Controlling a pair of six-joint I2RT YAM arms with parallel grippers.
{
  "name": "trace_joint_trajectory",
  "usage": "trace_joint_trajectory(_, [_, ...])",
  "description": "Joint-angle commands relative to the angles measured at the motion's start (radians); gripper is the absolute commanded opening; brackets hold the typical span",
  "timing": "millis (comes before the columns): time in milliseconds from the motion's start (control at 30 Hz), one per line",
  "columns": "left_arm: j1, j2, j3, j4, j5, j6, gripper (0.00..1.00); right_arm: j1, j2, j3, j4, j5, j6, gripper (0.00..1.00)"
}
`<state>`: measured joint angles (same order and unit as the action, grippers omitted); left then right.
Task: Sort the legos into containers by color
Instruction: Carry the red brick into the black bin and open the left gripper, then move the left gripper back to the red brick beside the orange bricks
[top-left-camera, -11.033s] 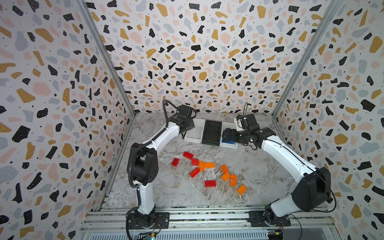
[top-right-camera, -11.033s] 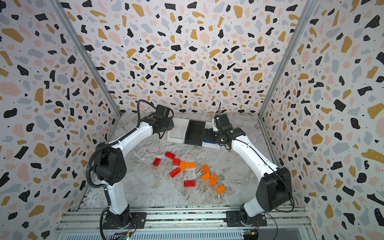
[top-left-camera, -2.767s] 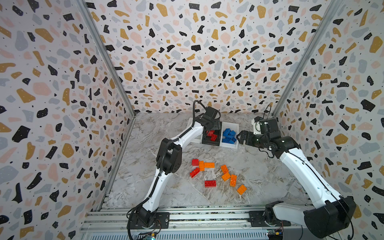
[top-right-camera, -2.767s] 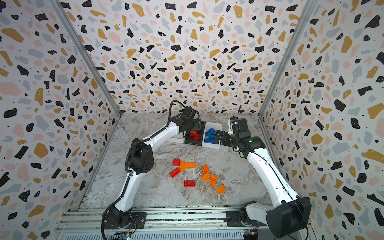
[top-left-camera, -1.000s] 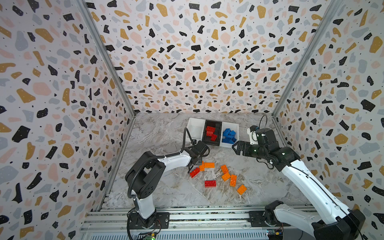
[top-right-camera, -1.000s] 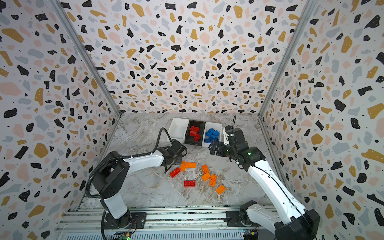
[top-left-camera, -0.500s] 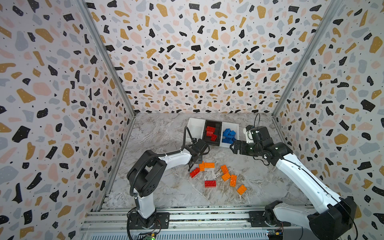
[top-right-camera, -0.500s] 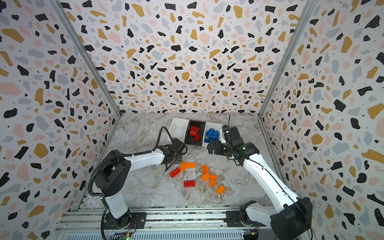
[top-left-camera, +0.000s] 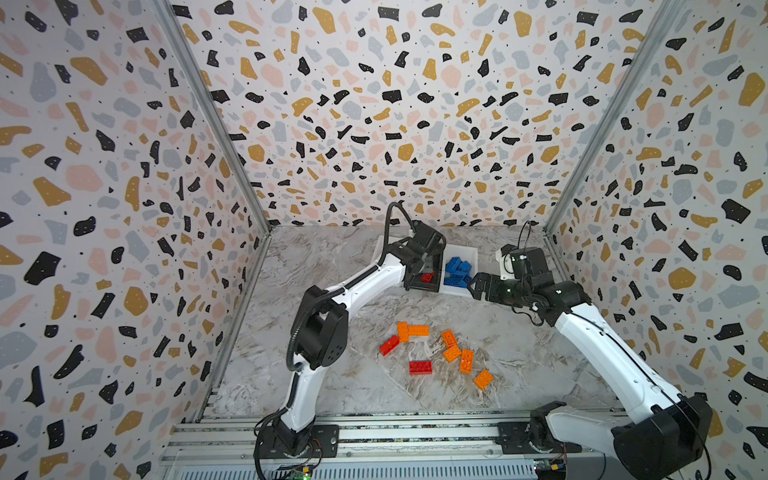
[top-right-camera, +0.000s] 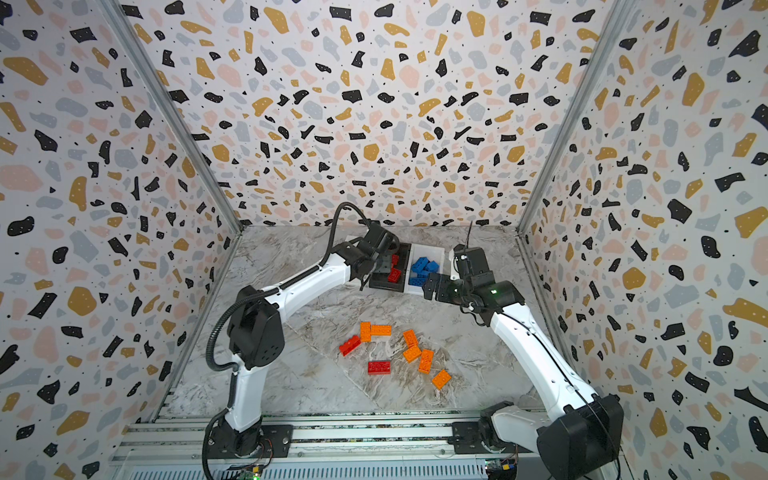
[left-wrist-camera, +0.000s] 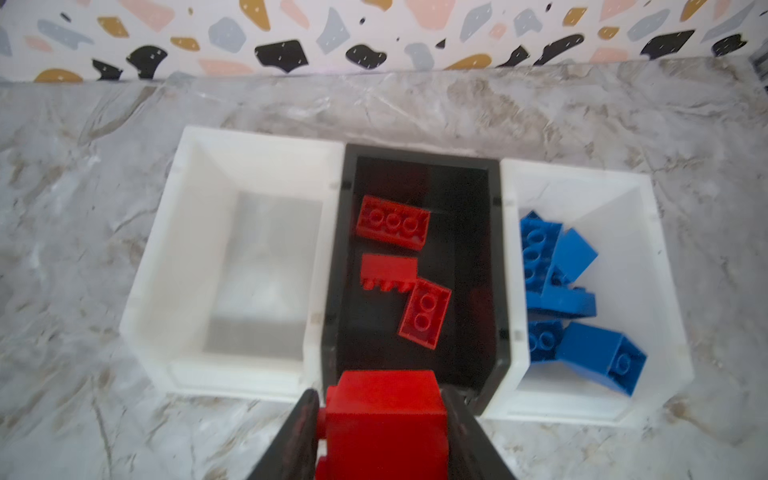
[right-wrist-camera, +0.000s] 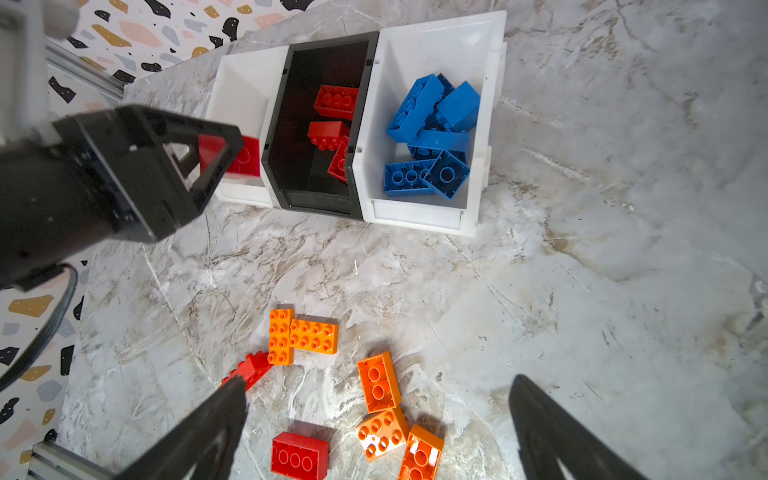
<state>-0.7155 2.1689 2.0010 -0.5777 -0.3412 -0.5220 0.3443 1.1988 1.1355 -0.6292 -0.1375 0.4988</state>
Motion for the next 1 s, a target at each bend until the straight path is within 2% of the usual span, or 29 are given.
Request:
trace_joint_trajectory(0, [0.008,0.114,0.132,-0.032,0.014,0.039,0.39,-0.014,0.001,0.067,-0.016,0.010,-0.024,0.99])
trace_joint_trajectory(167, [0.032,0.225,0.256,0.041,0.030,0.016,0.42,-0.033,0.015,0.109,-0.042,0.016,-0.035,0.99])
trace_joint_trajectory(233, [0.047,0.245,0.278,0.069,0.047,0.002,0.50,-0.035,0.022,0.129,-0.058,0.025,-0.040,0.99])
trace_joint_trajectory(300, [0.063,0.256,0.296,0.088,0.080,-0.007,0.68,-0.037,0.022,0.138,-0.065,0.033,-0.042,0.99])
trace_joint_trajectory(400, [0.079,0.250,0.305,0.103,0.153,0.002,0.80,-0.042,0.017,0.135,-0.069,0.036,-0.036,0.99])
trace_joint_trajectory(467, [0.080,0.232,0.295,0.102,0.172,0.008,0.84,-0.044,0.014,0.128,-0.064,0.032,-0.034,0.99])
trace_joint_trajectory(567, [0.081,0.178,0.251,0.077,0.180,0.015,0.84,-0.044,0.020,0.119,-0.051,0.019,-0.033,0.99])
trace_joint_trajectory(667, [0.080,0.082,0.136,0.030,0.146,-0.002,0.84,-0.044,0.031,0.112,-0.030,-0.011,-0.038,0.99])
trace_joint_trajectory(733, [0.076,-0.007,-0.001,0.021,0.134,-0.012,0.84,-0.044,0.039,0.104,-0.015,-0.034,-0.044,0.99])
trace_joint_trajectory(833, [0.063,-0.189,-0.287,0.076,0.113,0.001,0.83,-0.044,0.047,0.083,0.008,-0.072,-0.055,0.99])
trace_joint_trajectory(967, [0.052,-0.428,-0.663,0.168,0.120,0.086,0.82,-0.042,0.070,0.052,0.041,-0.150,-0.079,0.99])
